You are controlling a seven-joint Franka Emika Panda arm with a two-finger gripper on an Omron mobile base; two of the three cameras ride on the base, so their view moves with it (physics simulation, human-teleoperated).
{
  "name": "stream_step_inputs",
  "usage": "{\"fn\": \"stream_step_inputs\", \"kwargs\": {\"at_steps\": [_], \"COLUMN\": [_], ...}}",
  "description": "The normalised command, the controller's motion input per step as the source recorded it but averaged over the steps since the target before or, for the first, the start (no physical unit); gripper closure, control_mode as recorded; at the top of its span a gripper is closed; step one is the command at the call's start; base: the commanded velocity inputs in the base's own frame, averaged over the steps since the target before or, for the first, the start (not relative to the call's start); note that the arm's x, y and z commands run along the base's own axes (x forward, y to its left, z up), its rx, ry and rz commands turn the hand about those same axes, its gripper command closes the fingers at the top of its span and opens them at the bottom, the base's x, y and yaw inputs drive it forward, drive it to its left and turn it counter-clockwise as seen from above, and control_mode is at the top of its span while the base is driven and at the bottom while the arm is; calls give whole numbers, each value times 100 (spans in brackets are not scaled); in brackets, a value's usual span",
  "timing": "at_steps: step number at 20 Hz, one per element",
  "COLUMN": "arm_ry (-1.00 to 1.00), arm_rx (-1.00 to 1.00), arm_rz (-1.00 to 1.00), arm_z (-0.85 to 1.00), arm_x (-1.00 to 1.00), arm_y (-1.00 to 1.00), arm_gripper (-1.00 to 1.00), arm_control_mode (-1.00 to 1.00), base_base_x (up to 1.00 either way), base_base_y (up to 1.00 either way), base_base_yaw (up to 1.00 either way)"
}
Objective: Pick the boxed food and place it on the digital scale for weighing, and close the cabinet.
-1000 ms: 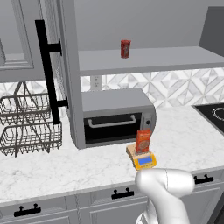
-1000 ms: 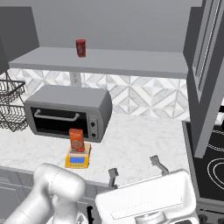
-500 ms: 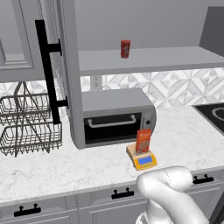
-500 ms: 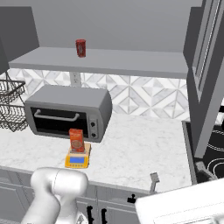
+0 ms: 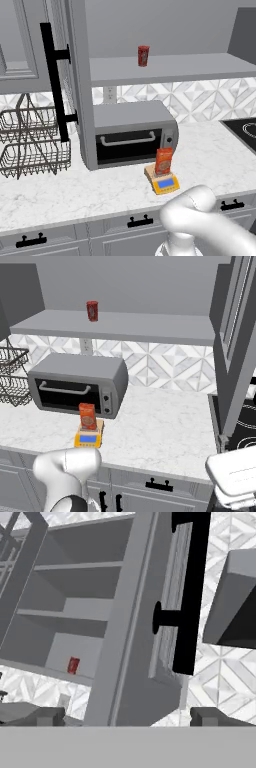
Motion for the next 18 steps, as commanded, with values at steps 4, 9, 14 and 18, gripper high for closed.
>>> {"fn": "stream_step_inputs", "kwargs": {"at_steps": [4,9,14,18], "arm_ry": [11,-22,-40,-43], "arm_rx": [0,10,30,23], "arm_rz": [7,17,30,20], "arm_z": [-68,-8,5,85], "arm_x": [19,56,97,52], "arm_y": [-37,-37,-2,14], "arm_gripper": [-100,-100,-100,-100], "arm_control_mode": [-100,-100,-100,-100], "base_base_x": [0,0,0,0], "base_base_y": [0,0,0,0], "base_base_yaw": [0,0,0,0]}}
